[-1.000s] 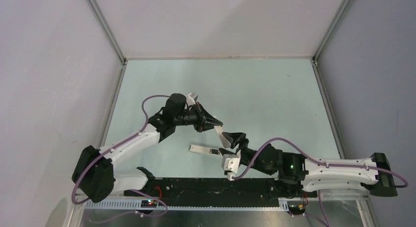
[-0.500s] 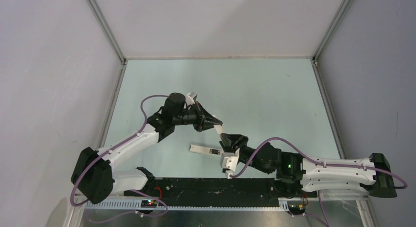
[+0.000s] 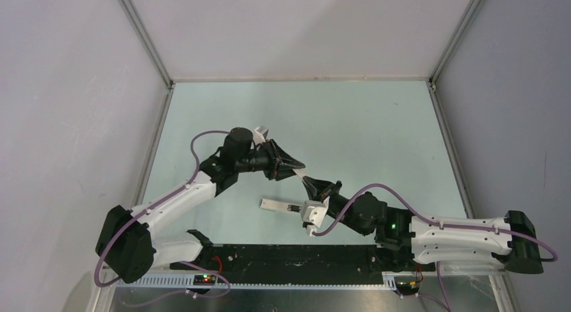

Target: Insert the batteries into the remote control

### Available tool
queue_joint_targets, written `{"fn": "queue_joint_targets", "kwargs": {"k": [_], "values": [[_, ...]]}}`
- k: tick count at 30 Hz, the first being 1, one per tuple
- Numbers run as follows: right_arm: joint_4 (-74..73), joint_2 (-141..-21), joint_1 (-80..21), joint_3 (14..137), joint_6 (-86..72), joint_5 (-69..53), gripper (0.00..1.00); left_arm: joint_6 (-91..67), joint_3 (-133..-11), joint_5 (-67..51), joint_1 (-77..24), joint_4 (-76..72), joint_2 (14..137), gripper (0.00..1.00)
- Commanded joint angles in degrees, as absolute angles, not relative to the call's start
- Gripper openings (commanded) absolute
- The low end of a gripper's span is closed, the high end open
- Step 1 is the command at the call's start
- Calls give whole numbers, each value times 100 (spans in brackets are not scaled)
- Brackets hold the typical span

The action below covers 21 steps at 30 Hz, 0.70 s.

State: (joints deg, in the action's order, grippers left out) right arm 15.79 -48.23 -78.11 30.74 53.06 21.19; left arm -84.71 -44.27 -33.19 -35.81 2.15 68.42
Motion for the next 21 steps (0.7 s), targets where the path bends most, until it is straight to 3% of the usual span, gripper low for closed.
{"fn": "queue_joint_targets", "kwargs": {"k": [1, 7, 9, 16, 21], "values": [[2180, -4858, -7763, 3078, 5114, 2431, 1, -8205, -4610, -3303, -3621, 127, 6513, 40], [1843, -4749, -7646, 3236, 4501, 2543, 0, -7712, -4683, -2933, -3610, 146, 6185, 71], [1647, -4674, -7559, 3339, 4071, 2600, 0, -7517, -4689, -2778, -3612, 180, 6088, 75], [-432, -4491, -6804, 4215, 1144, 2415, 0, -6554, -4600, -2115, -3532, 687, 5848, 77], [-1737, -4492, -5783, 4596, -1006, 819, 0, -6133, -4421, -1591, -3362, 1238, 5472, 72]]}}
